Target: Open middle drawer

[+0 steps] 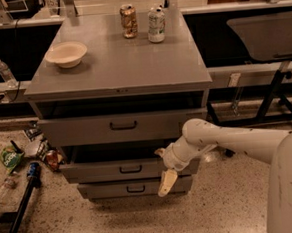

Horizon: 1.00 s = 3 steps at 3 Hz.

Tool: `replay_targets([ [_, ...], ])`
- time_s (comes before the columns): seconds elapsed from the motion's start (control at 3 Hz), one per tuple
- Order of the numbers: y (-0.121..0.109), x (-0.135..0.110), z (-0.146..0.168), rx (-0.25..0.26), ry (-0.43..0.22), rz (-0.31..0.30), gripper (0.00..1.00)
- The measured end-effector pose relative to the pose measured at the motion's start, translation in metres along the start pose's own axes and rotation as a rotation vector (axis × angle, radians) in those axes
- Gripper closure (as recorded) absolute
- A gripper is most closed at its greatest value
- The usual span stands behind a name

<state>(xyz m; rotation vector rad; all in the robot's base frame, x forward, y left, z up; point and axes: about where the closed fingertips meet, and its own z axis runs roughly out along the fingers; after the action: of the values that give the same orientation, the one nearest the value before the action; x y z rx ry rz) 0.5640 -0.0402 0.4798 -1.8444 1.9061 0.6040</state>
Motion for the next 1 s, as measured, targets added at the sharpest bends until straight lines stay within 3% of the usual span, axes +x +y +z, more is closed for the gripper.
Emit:
replay_targets([
  [1.0, -0.018, 0.029, 0.014, 0.084, 0.026, -0.04, 0.0],
])
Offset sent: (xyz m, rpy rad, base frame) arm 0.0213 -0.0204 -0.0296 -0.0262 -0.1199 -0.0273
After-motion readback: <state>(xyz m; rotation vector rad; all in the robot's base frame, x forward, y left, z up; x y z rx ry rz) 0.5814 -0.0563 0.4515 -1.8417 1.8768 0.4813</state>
